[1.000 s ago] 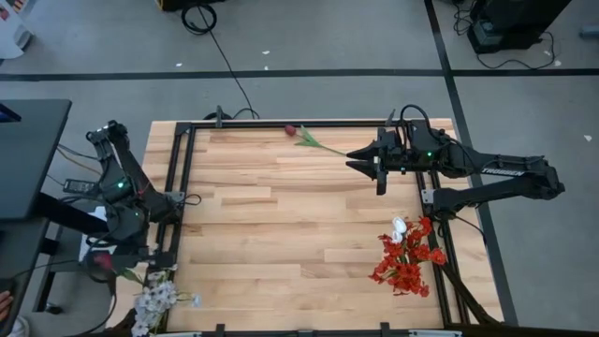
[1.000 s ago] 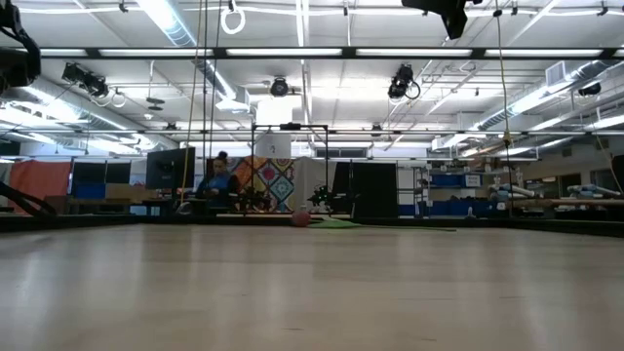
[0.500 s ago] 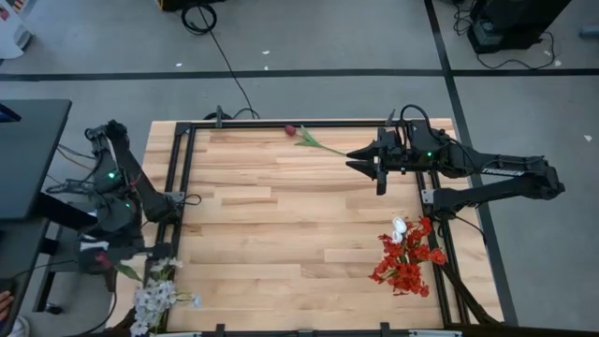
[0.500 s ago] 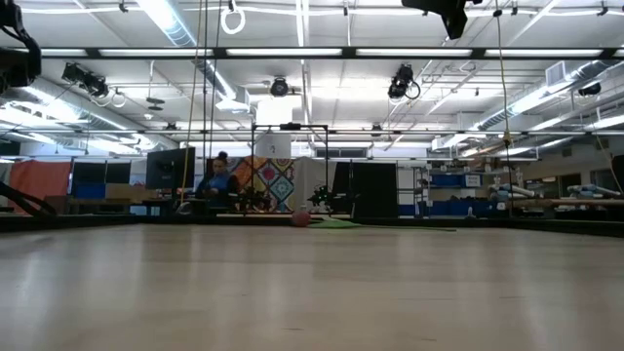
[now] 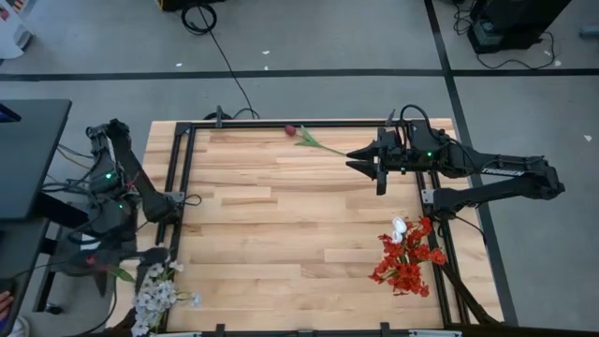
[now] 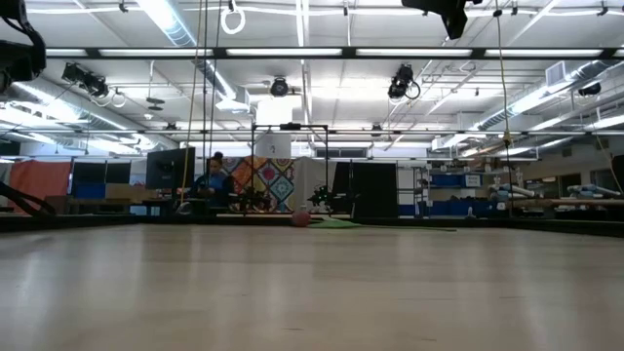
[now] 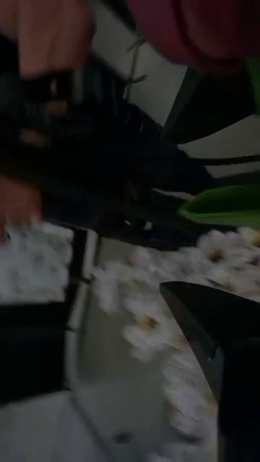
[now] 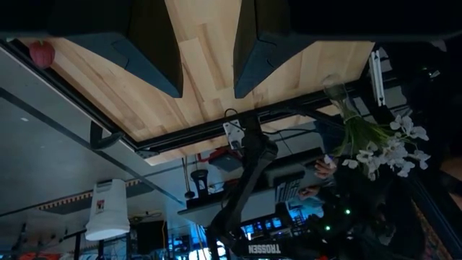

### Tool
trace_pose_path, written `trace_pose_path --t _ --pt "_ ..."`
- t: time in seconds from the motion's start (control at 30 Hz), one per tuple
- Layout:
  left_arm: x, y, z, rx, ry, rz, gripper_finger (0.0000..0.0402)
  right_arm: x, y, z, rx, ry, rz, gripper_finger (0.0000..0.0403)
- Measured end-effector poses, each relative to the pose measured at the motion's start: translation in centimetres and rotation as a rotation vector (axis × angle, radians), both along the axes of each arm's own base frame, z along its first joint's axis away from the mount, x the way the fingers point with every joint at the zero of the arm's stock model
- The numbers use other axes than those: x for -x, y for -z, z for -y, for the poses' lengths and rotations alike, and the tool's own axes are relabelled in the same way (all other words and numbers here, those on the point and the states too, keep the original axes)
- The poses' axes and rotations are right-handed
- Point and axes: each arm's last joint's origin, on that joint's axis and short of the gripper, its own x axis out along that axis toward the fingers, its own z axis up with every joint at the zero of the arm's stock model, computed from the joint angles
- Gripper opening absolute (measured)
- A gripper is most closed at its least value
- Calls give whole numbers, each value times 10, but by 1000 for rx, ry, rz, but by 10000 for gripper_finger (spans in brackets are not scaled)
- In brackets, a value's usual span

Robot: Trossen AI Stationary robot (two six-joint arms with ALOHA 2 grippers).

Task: Sort flowers into vase by color
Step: Put the bottom red flower into the transparent vase

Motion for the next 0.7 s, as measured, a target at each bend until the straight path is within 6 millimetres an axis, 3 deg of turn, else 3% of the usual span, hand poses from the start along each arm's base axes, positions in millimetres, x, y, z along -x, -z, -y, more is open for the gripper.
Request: trace_pose_path --t 0.27,0.4,0.47,0.57,0.7 --pt "19 -8 12 132 311 337 334 0 0 0 0 0 0 132" --pt "11 -5 16 -20 -72 424 332 0 0 0 0 0 0 132" --pt "8 -1 13 -97 -183 447 328 0 0 0 0 0 0 132" --pt "9 0 12 -108 -163 418 323 0 0 0 0 0 0 132" --pt "16 2 12 -72 -3 233 323 0 0 0 0 0 0 132"
